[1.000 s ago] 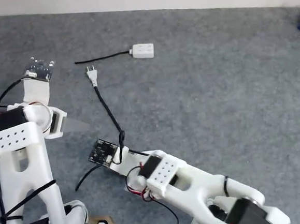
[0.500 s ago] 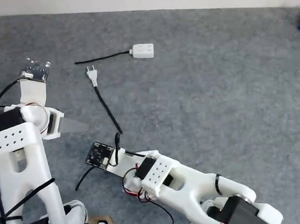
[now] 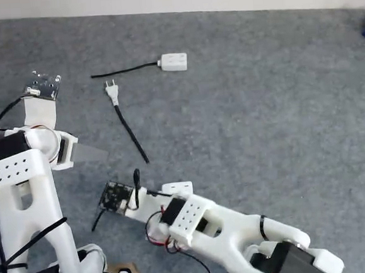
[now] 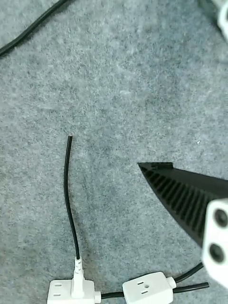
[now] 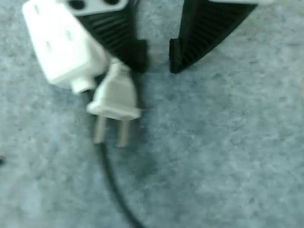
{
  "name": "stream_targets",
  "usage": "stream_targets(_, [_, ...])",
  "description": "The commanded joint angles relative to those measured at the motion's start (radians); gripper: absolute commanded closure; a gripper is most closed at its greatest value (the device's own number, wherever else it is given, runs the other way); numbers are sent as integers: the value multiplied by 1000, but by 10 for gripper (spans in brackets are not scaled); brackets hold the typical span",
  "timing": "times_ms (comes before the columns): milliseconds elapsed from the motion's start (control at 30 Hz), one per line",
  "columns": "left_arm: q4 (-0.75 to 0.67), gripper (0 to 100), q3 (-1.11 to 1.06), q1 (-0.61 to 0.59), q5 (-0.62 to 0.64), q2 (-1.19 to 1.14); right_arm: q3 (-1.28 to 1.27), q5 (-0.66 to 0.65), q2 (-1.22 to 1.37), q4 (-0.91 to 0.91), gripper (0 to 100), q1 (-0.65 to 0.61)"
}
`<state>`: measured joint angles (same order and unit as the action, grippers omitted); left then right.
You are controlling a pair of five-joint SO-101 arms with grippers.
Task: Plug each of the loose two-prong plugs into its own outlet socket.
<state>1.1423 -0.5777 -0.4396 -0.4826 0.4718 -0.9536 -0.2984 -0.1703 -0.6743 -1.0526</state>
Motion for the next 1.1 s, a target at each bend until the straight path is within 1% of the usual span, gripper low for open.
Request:
stream_targets(0, [-14, 466, 30, -30, -8, 15, 50, -20, 16, -22, 991, -1])
stream_targets(133, [-14, 466, 30, -50, -9, 15, 153, -26, 15, -176, 991, 2])
stream_targets(267, [-14, 466, 30, -62, -40, 15, 283, -26, 15, -325, 991, 8])
stream_targets(400, [-14, 466, 28, -62, -40, 15, 489, -28, 15, -527, 991, 88])
stream_targets(500, [-15, 466, 13, -62, -40, 15, 618, -28, 22, -636, 990, 153])
stream_targets(567, [-18, 466, 1, -62, -41, 15, 587, -32, 27, -644, 989, 160])
stream_targets(600, [-20, 466, -4, -62, -41, 15, 542, -44, 27, -616, 988, 154])
stream_targets(733, [-20, 466, -5, -62, -41, 15, 390, -61, 18, -524, 981, 87])
stream_targets(900, [-17, 466, -5, -62, -41, 15, 383, -35, 19, -513, 914, 47])
stream_targets(1067, [-15, 466, -7, -62, -41, 15, 377, -28, 25, -469, 913, 50])
